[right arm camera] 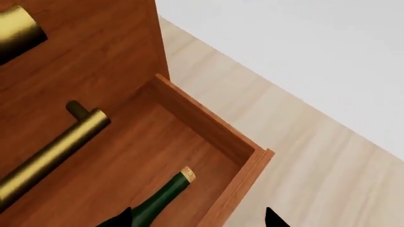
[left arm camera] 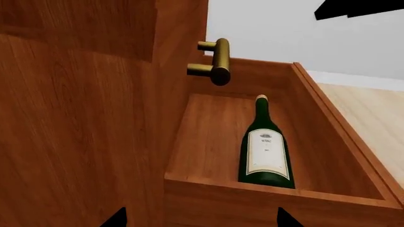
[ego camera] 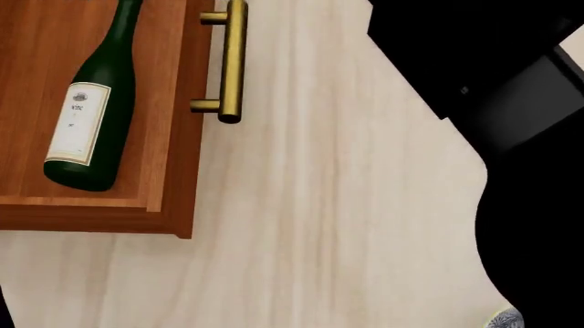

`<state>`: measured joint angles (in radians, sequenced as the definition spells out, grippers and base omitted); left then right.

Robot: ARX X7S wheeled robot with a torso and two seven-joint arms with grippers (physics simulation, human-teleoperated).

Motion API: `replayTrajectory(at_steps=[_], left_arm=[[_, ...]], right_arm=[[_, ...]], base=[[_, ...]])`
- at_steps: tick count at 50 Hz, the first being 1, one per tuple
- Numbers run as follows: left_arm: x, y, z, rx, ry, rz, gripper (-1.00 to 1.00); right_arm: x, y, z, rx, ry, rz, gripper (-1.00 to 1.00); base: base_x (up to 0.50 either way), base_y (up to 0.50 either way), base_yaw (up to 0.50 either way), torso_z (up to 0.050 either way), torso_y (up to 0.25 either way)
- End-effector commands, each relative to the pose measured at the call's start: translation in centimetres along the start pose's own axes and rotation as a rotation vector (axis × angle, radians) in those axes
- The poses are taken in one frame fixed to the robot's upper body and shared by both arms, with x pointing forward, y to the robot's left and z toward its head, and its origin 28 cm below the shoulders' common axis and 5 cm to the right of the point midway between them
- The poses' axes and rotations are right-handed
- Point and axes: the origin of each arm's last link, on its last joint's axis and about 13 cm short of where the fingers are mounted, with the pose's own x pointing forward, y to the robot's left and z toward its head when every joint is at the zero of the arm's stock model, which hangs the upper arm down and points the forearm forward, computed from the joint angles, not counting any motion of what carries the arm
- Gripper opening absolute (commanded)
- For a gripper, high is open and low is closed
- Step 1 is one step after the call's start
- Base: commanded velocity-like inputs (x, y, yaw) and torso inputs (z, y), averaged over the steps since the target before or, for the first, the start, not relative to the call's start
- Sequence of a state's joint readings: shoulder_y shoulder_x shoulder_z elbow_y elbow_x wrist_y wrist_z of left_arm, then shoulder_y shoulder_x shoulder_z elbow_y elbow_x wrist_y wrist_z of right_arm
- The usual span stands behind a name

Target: Put the wine bottle in the bottom drawer of the cabinet.

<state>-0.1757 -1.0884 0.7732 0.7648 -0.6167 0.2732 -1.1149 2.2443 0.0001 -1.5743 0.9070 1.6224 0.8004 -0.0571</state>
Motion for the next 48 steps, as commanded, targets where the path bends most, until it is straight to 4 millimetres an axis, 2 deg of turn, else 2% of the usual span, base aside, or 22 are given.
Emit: replayTrajectory(at_steps=[1,14,27,48], left_arm=[[0.0,-0.1,0.0,0.001,0.001,-0.002,1.00],[0.0,-0.2,0.1,0.007,0.002,-0.002,1.00],[0.0,-0.1,0.3,0.009,-0.003,0.000,1.00],[0.0,0.0,0.5,0.015,-0.010,0.007,1.00]], right_arm=[[-1.0,-0.4,0.9,0.000,-0.016,-0.010,1.00],[-4.2,-0.8,-0.2,-0.001,-0.035,-0.050,1.00],[-6.5,-0.9,-1.0,-0.004,-0.051,-0.081,1.00],[-10.8,-0.9,-4.6,0.054,-0.092,-0.143,1.00]], base=[[0.00,0.00,0.00,0.000,0.000],[0.00,0.00,0.00,0.000,0.000],[0.00,0.00,0.00,0.000,0.000],[0.00,0.00,0.00,0.000,0.000]])
